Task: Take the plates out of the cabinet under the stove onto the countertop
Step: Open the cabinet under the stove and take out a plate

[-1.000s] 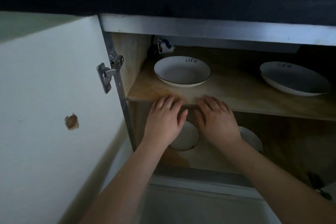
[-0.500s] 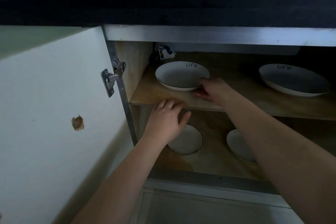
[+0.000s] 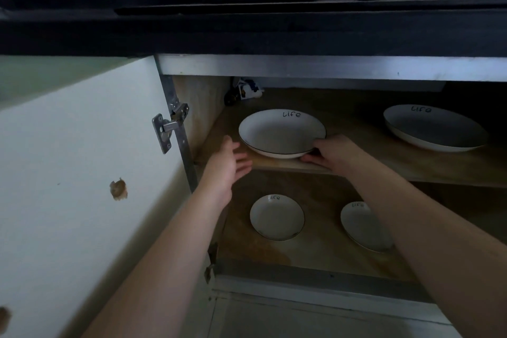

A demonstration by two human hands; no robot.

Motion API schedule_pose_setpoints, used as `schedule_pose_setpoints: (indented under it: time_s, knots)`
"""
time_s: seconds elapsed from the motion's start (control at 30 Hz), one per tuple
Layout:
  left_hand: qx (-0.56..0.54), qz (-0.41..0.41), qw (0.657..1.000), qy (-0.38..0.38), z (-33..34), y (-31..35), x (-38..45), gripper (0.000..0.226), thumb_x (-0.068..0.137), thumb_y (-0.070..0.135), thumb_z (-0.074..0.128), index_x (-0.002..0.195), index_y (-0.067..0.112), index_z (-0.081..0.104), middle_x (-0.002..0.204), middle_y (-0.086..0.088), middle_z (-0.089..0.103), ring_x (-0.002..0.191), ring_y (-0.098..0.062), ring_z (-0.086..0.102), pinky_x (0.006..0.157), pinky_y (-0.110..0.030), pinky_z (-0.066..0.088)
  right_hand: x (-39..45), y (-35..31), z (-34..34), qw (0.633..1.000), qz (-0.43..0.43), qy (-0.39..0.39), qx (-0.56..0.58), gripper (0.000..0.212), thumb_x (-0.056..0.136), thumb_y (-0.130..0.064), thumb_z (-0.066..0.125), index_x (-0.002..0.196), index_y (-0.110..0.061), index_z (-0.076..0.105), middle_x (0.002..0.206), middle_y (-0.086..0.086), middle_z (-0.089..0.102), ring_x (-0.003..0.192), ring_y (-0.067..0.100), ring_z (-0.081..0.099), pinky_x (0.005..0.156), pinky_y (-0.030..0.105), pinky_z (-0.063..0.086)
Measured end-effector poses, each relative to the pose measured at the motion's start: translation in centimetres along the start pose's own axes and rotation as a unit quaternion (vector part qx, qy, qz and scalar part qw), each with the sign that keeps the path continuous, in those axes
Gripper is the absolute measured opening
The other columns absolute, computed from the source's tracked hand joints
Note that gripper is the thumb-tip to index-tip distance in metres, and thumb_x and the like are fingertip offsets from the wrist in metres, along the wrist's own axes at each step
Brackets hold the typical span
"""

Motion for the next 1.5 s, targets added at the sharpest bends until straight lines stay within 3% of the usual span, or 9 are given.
schedule_pose_setpoints:
  time_s: [0.17,0.27,0.5,0.57,0.7,0.97,1.13,1.27,1.5]
  knots:
    - [-0.009,-0.072,0.997,-0.013,0.5,-0.6,-0.4,0.035,0.101,0.05,0.038,0.114,0.019,0.051,0.073,-0.014,0.076,0.071,-0.026,0.075,0.053,-0.031,0.059,-2.6,1.1,-2.8,0.999,0.043,0.02,-0.024,0.01,0.093,-0.006,0.058,0.1,-0.012,0.052,0.088,0.013,0.067,0.059,0.019,0.073,0.047,0.022,0.056]
    - [-0.001,-0.103,0.994,-0.021,0.7,-0.9,-0.9,0.031,0.1,0.05,0.041,0.088,0.022,0.05,0.074,-0.016,0.075,0.068,-0.028,0.075,0.05,-0.033,0.058,-4.2,1.2,-3.8,0.998,0.042,0.008,-0.046,0.015,0.091,-0.007,0.06,0.104,-0.013,0.055,0.095,0.012,0.069,0.075,0.022,0.073,0.052,0.024,0.058]
    - [-0.025,-0.103,0.992,-0.075,0.5,-1.1,-2.5,0.041,0.1,0.055,0.035,0.115,0.019,0.048,0.109,-0.012,0.068,0.075,-0.026,0.075,0.055,-0.036,0.059,-7.9,2.4,-5.0,0.999,0.028,-0.005,-0.031,0.011,0.091,-0.007,0.06,0.097,-0.016,0.062,0.092,0.012,0.072,0.067,0.018,0.074,0.052,0.023,0.057]
    - [-0.036,-0.092,0.99,-0.105,0.3,-0.8,-3.2,0.037,0.099,0.058,0.034,0.124,0.034,0.043,0.11,-0.009,0.066,0.079,-0.027,0.075,0.057,-0.037,0.06,-8.8,2.9,-5.2,0.999,0.028,-0.012,-0.036,0.012,0.092,-0.009,0.059,0.101,-0.016,0.062,0.095,0.011,0.071,0.068,0.018,0.074,0.051,0.022,0.056]
    - [-0.023,-0.071,0.988,-0.135,0.0,-0.5,-4.2,0.038,0.1,0.05,0.043,0.121,0.022,0.057,0.095,-0.01,0.076,0.083,-0.026,0.075,0.06,-0.034,0.06,-9.5,3.2,-5.8,0.998,0.028,-0.003,-0.052,0.008,0.092,-0.013,0.06,0.099,-0.019,0.061,0.099,0.009,0.069,0.067,0.018,0.074,0.047,0.021,0.055]
    - [-0.03,-0.064,0.992,-0.107,-0.8,-2.1,-4.2,0.029,0.098,0.025,0.057,0.127,0.024,0.059,0.104,-0.006,0.075,0.086,-0.026,0.075,0.062,-0.036,0.061,-7.3,2.3,-5.8,0.988,-0.005,-0.05,-0.146,0.016,0.093,-0.019,0.058,0.103,-0.031,0.065,0.098,-0.004,0.076,0.089,0.018,0.073,0.076,0.034,0.059]
    - [-0.058,-0.12,0.986,-0.101,-0.1,-1.6,-7.0,0.018,0.1,0.023,0.054,0.112,0.026,0.066,0.1,-0.008,0.076,0.087,-0.028,0.075,0.063,-0.035,0.061,-8.4,1.3,-5.8,0.988,0.057,-0.048,-0.137,0.031,0.098,-0.014,0.05,0.127,-0.021,0.058,0.113,0.004,0.071,0.101,0.025,0.068,0.088,0.044,0.056]
    - [-0.044,-0.174,0.979,-0.099,-0.4,0.3,-10.8,0.022,0.101,0.021,0.05,0.119,0.025,0.063,0.099,-0.01,0.077,0.086,-0.029,0.074,0.064,-0.036,0.061,-12.4,0.3,-5.5,0.986,0.094,-0.047,-0.13,0.033,0.098,-0.004,0.044,0.116,-0.028,0.059,0.103,-0.008,0.07,0.084,0.011,0.07,0.062,0.024,0.058]
    - [-0.041,-0.284,0.955,-0.069,-2.7,3.1,-20.0,0.026,0.099,0.017,0.053,0.12,0.023,0.067,0.107,-0.015,0.073,0.085,-0.031,0.073,0.068,-0.039,0.061,-22.2,0.4,-5.9,0.968,0.208,-0.027,-0.134,0.031,0.097,-0.007,0.047,0.109,-0.033,0.059,0.11,-0.002,0.068,0.098,0.02,0.062,0.095,0.049,0.05]
Point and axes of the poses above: each hand's wrist, its own x-axis towards the middle knuckle, its own z-axis out of the palm, y = z × x, the point moved 9 cm from there along x, towards the middle knuckle
